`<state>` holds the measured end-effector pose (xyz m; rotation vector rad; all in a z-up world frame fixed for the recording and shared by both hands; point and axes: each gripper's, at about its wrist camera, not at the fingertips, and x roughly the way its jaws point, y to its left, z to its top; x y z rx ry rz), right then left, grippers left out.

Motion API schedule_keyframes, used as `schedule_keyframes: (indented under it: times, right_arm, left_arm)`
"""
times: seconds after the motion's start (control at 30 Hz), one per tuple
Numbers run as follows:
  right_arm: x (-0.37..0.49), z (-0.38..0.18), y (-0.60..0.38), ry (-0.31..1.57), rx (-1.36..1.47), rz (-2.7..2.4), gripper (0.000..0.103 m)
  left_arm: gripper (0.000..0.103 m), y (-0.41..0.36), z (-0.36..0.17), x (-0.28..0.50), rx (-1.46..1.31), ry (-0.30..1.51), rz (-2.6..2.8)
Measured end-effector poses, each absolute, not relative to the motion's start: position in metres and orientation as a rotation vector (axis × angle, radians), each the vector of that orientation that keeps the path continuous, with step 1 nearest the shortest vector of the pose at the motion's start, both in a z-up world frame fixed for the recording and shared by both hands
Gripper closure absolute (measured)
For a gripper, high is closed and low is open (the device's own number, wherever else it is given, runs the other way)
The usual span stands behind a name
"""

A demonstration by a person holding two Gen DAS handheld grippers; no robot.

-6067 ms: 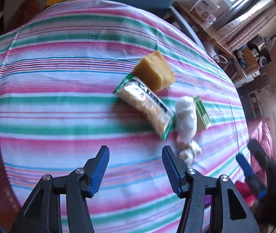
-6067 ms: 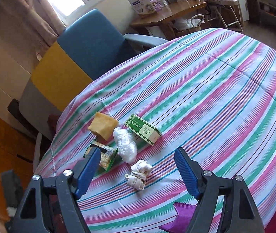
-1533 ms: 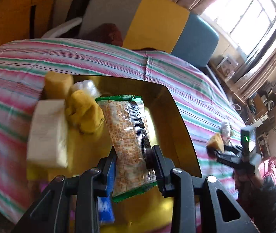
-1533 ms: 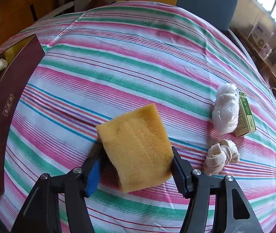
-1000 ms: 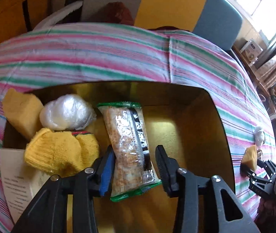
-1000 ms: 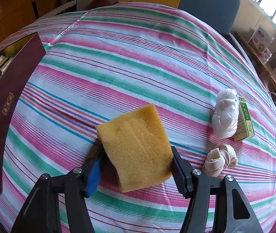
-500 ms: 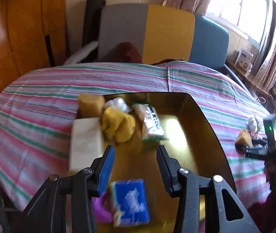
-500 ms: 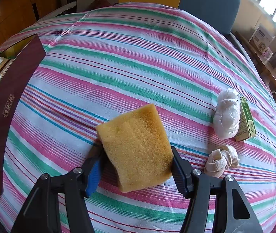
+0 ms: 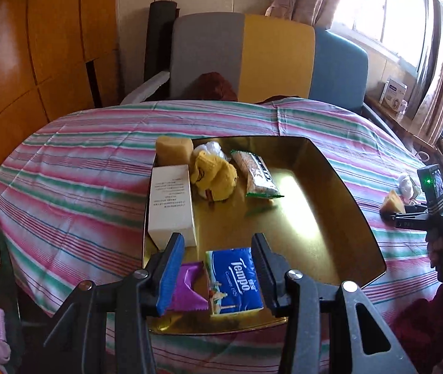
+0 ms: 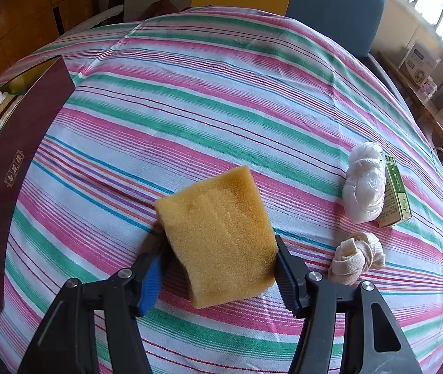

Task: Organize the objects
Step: 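Carry the yellow sponge into the gold tray with the right gripper, release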

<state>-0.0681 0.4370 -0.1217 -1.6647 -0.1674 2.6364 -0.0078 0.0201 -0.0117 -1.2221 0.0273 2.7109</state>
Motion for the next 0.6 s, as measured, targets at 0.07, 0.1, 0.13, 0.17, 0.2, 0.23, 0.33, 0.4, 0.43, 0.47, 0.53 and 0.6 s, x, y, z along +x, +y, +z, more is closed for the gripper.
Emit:
schedule_keyframes:
  times: [0.07,0.1,0.13,0.17,0.2,0.23,0.33,0.4,0.43,0.47,0.53,0.6]
  right_arm:
    - [-0.068,-0.122,0.438,-0.16,-1.664,2.639,0.041]
    - [-0.068,-0.122,0.438,-0.157,-1.663,2.639,0.041]
    - [-0.067,-0.122,0.439,-0.155,-1.662,2.64,0.041]
    - [-0.067,-0.123,0.439,-0.154,-1.661,2.64,0.041]
    - [-0.068,-0.123,0.439,-0.154,-1.661,2.642,0.041]
    - [-0.068,-0.123,0.439,-0.152,-1.661,2.643,0.041]
    - [-0.067,-0.123,0.439,-0.148,-1.661,2.645,0.041]
    - [-0.068,-0.124,0.439,-0.152,-1.661,2.644,0.041]
    - [-0.068,-0.124,0.439,-0.154,-1.66,2.641,0.041]
    - [-0.068,-0.123,0.438,-0.156,-1.659,2.637,0.041]
    - [-0.069,-0.122,0.437,-0.145,-1.663,2.611,0.043]
    - [-0.07,-0.12,0.431,-0.171,-1.662,2.585,0.044]
  left_arm:
    - [0.058,0.019,-0.014,-0.008,-1.23,0.015,2.709]
    - [0.058,0.018,-0.016,-0.008,-1.236,0.013,2.704]
    - [0.058,0.017,-0.016,-0.008,-1.239,0.011,2.703]
    - [0.058,0.017,-0.018,-0.008,-1.243,0.007,2.704]
    - [0.058,0.016,-0.019,-0.007,-1.252,0.004,2.702]
    - [0.058,0.015,-0.02,-0.008,-1.259,0.003,2.698]
    - [0.058,0.013,-0.022,-0.007,-1.269,0.004,2.699]
    - [0.058,0.011,-0.023,-0.006,-1.275,-0.002,2.701]
    - [0.058,0.009,-0.023,-0.006,-1.274,-0.006,2.703]
    - [0.058,0.008,-0.023,-0.005,-1.276,-0.009,2.703]
    - [0.058,0.005,-0.024,-0.005,-1.278,-0.01,2.706]
    - [0.058,0.001,-0.025,-0.005,-1.284,-0.02,2.71]
